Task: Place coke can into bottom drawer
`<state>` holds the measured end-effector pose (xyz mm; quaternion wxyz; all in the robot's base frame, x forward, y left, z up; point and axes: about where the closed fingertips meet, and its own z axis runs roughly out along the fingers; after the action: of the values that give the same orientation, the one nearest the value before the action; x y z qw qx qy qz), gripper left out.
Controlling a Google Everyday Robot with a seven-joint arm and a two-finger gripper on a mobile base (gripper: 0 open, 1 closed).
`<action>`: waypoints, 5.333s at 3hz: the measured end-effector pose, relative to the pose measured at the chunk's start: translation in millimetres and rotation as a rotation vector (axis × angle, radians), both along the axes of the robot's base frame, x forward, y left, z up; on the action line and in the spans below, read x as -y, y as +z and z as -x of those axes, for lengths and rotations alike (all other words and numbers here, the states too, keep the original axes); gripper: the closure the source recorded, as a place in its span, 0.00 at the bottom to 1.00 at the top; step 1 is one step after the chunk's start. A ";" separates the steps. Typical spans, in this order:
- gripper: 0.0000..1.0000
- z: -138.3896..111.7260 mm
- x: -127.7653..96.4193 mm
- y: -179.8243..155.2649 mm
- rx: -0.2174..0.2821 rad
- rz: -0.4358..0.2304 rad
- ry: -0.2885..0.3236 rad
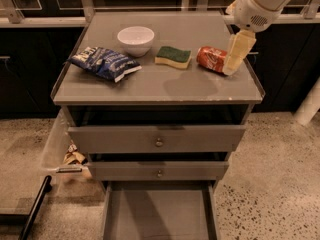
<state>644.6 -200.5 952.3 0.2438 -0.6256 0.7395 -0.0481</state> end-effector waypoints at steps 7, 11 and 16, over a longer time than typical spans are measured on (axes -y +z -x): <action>0.00 -72.1 12.5 -103.7 -0.023 -0.379 -0.167; 0.65 -72.2 12.3 -104.1 -0.024 -0.379 -0.167; 1.00 -2.8 -0.6 -86.7 0.067 -0.428 -0.053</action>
Offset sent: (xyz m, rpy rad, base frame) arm 0.0319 -0.0142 -0.0220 0.0861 -0.0229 0.0007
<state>647.5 -199.9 865.6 0.3943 -0.5381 0.7404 0.0828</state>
